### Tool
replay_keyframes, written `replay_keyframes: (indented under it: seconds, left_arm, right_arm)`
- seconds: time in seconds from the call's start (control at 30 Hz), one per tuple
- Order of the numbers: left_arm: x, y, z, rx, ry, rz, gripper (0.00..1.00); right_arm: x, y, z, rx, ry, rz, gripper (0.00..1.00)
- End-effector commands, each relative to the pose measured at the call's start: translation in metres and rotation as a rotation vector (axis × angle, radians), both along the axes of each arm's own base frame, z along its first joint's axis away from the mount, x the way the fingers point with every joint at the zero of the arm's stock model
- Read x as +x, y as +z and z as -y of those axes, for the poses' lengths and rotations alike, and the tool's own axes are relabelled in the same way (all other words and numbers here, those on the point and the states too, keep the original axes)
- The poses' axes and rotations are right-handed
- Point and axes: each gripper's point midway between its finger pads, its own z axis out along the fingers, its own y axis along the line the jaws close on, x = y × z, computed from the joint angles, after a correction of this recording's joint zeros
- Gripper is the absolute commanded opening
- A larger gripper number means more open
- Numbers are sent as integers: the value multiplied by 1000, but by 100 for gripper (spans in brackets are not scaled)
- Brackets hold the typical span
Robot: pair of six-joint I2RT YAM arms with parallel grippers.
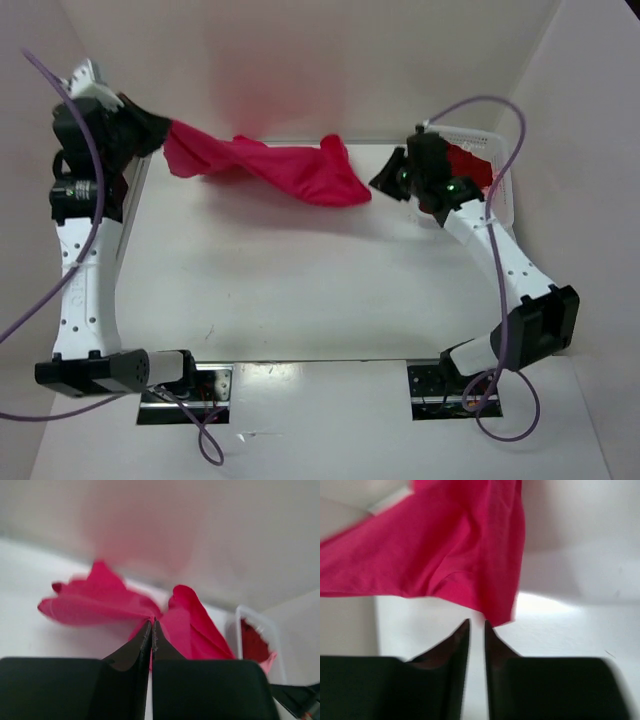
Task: Fold and stack the t-shirts
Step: Flatten out the tshirt
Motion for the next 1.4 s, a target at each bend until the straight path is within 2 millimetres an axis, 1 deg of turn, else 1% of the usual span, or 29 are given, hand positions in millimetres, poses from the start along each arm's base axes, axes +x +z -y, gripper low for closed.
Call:
replay_keyframes:
  seconds: [0.0, 0.03, 0.07, 0.1, 0.13, 0.2, 0.23, 0.27, 0.3, 0.33, 0.37, 0.4, 0.43, 0.47, 0.53, 0.57, 0.6, 0.63, 0.67, 0.7, 0.73, 0.83, 0.9, 0.93, 1.07, 1.13, 1.2, 1.23, 1.37]
  left_arm:
    - [-22, -85, 10, -16, -50, -171, 2]
    - [-38, -97, 15, -31, -68, -183, 2]
    - [-45, -119, 20, -50, -85, -227, 2]
    - [-53, -141, 29, -71, -122, -273, 1]
    - [-63, -193, 31, -109, -114, -387, 1]
    - [-81, -221, 41, -135, -146, -436, 1]
    - [-88, -235, 42, -141, -144, -471, 1]
    - [-96, -246, 45, -142, -153, -490, 0]
    - [-100, -255, 44, -144, -141, -525, 0]
    - [-102, -252, 47, -139, -153, -516, 0]
    - [-105, -259, 48, -135, -147, -541, 0]
    - [-105, -260, 48, -134, -147, -541, 0]
    - [-107, -262, 49, -127, -144, -542, 0]
    - [-108, -262, 52, -124, -154, -543, 0]
    - [-110, -269, 55, -123, -164, -561, 0]
    - [-111, -269, 58, -111, -179, -561, 0]
    - [-111, -269, 58, -111, -179, -561, 0]
    - [-112, -269, 62, -107, -193, -562, 0]
    - [-113, -269, 64, -105, -202, -562, 0]
    - [-112, -270, 62, -91, -192, -561, 0]
    - [-111, -271, 60, -86, -181, -561, 0]
    - [-110, -262, 64, -66, -200, -540, 0]
    - [-110, -262, 64, -66, -200, -540, 0]
    - [-109, -265, 64, -57, -203, -547, 0]
    - [-108, -266, 67, -53, -213, -538, 0]
    - [-108, -269, 69, -43, -225, -548, 0]
    - [-108, -269, 69, -43, -225, -548, 0]
    - [-107, -267, 71, -31, -237, -537, 0]
    - [-107, -270, 74, -21, -249, -545, 0]
  right_arm:
    - [-34, -89, 23, -14, -52, -188, 27]
    - [-42, -100, 33, -31, -79, -209, 30]
    - [-55, -122, 39, -44, -97, -253, 32]
    - [-62, -127, 48, -54, -118, -267, 33]
    - [-69, -131, 52, -63, -127, -273, 35]
    - [-79, -140, 57, -80, -130, -282, 35]
    - [-82, -143, 54, -73, -115, -295, 33]
    - [-84, -154, 49, -64, -88, -328, 30]
    - [-81, -155, 44, -51, -73, -325, 26]
    - [-80, -169, 42, -56, -64, -360, 17]
    - [-77, -173, 41, -49, -70, -368, 12]
    - [-76, -178, 40, -52, -71, -375, 9]
    - [-67, -175, 38, -41, -69, -344, 8]
    - [-66, -187, 39, -51, -78, -354, 8]
    - [-55, -193, 37, -45, -92, -346, 12]
    - [-50, -207, 29, -40, -57, -379, 19]
    - [-47, -211, 23, -29, -35, -402, 22]
    - [-38, -203, 10, -14, -2, -391, 24]
    - [-31, -204, 5, -26, 0, -389, 25]
    - [-26, -213, -1, -48, 0, -405, 25]
    - [-14, -202, -13, -51, 13, -371, 25]
    - [10, -211, -18, -76, 2, -377, 25]
    - [15, -222, -18, -92, -6, -403, 25]
    - [17, -234, -17, -105, -14, -419, 25]
    - [31, -245, -24, -95, -35, -412, 26]
    - [37, -256, -29, -121, -41, -435, 28]
    - [40, -255, -33, -128, -40, -432, 28]
    - [40, -260, -33, -133, -40, -442, 28]
    - [47, -262, -30, -146, -61, -427, 30]
